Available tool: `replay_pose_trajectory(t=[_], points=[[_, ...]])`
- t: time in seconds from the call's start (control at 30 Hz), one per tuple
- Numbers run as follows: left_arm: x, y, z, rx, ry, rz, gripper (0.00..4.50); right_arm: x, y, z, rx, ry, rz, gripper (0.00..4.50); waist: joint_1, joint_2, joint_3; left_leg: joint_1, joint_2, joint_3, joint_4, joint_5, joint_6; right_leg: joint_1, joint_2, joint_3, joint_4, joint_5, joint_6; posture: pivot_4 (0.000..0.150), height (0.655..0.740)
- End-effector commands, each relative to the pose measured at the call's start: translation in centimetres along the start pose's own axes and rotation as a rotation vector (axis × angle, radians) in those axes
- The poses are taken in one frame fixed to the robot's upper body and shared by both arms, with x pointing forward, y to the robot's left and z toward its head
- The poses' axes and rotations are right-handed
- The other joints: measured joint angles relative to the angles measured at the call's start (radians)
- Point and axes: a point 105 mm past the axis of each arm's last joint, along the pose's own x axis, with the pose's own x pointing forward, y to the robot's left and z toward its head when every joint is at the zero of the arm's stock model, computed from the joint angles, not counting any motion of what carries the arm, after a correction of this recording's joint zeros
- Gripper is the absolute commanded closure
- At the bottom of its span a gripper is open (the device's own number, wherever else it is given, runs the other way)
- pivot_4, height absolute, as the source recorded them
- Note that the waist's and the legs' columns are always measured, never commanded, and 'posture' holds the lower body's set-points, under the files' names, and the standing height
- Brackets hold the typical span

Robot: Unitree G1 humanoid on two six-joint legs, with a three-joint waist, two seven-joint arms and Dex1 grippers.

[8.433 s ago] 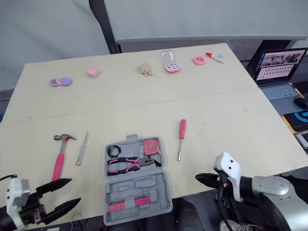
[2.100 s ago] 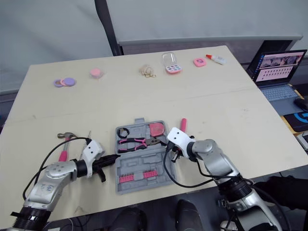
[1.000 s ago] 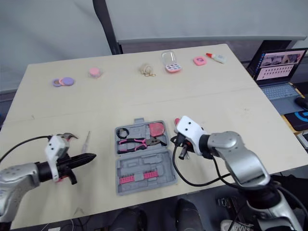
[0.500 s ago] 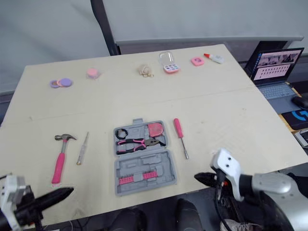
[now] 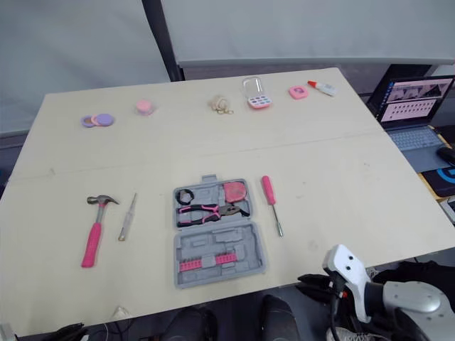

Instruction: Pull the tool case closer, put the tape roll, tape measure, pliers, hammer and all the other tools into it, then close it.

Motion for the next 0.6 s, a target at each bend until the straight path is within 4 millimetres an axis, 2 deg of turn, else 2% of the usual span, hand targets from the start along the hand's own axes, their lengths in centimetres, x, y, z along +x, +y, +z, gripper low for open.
replay_pose_trajectory(t=[0.03,0.07,0.13,0.17,0.33,0.5,0.6], points=[[-0.1,-0.1,0.1,0.006,-0.007,-0.018,1.74,-0.7,0.1,0.3,-0.012,-0.003,0.000,1.75,0.002,-0.001,-0.001,0.000,0.000,0.000,0.000,0.000,0.000,0.000,0.000,0.000,0.000,0.000,0.000,0.150,0.7287],[-0.1,0.0,0.1,0.007,-0.009,-0.020,1.16,-0.8,0.1,0.3,-0.012,-0.003,0.000,1.18,0.003,-0.001,-0.001,0.000,0.000,0.000,0.000,0.000,0.000,0.000,0.000,0.000,0.000,0.001,0.001,0.150,0.7287],[0.0,0.0,-0.1,0.003,-0.009,-0.027,0.27,-0.9,0.1,0.2,-0.010,0.001,-0.002,0.23,0.003,-0.001,-0.001,0.000,0.000,0.000,0.000,-0.001,0.000,0.000,0.001,0.000,-0.001,0.001,0.001,0.150,0.7287],[0.1,0.0,-0.1,0.003,-0.008,-0.029,0.12,-1.0,0.1,0.1,-0.011,0.003,-0.002,0.10,0.003,-0.001,-0.001,0.000,0.000,0.001,0.000,-0.001,0.001,0.000,0.001,0.000,-0.001,0.001,0.001,0.150,0.7287],[0.6,0.6,0.0,0.049,-0.040,0.029,0.12,-0.9,0.3,0.6,-0.036,-0.022,0.003,0.10,0.003,-0.001,-0.001,0.000,0.000,0.002,0.000,-0.001,0.001,0.000,0.002,0.000,-0.001,0.001,0.003,0.150,0.7287],[2.8,0.3,2.7,0.002,-0.160,0.081,0.12,-1.5,-0.9,5.2,-0.211,-0.204,-0.067,0.10,0.002,-0.003,-0.002,0.001,0.001,0.002,0.002,-0.001,0.001,0.002,0.002,0.001,-0.001,0.002,0.005,0.150,0.7287],[3.5,0.6,2.9,0.008,-0.159,0.125,0.12,-1.9,-0.4,6.3,-0.285,-0.241,-0.051,0.10,0.005,-0.002,-0.003,0.001,0.000,0.002,0.003,-0.001,0.001,0.002,0.001,0.003,-0.001,0.005,0.010,0.150,0.7287]])
